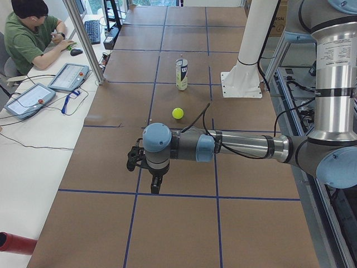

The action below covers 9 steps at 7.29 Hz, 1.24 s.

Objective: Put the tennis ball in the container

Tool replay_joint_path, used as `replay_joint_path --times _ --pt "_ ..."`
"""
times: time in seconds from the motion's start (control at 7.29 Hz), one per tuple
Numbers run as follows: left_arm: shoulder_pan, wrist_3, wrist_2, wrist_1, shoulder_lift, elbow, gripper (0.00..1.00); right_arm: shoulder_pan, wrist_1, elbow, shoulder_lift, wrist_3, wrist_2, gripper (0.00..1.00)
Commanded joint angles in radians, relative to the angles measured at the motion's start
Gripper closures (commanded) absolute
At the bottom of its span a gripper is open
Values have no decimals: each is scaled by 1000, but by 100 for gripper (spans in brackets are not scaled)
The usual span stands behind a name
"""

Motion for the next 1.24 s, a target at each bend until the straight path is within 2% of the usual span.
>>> replay_joint_path --times 0.0,0.41,0.82,1.1 --pt "-2 12 6 0 5 -24 0 0 0 0 1 0 0 0" --pt "-3 12 8 0 -7 -28 0 0 0 0 -1 0 0 0" --pt "-3 -21 14 -8 -109 12 0 0 0 0 -1 0 0 0" --pt "-6 -29 1 -20 -99 -15 0 0 0 0 1 0 0 0"
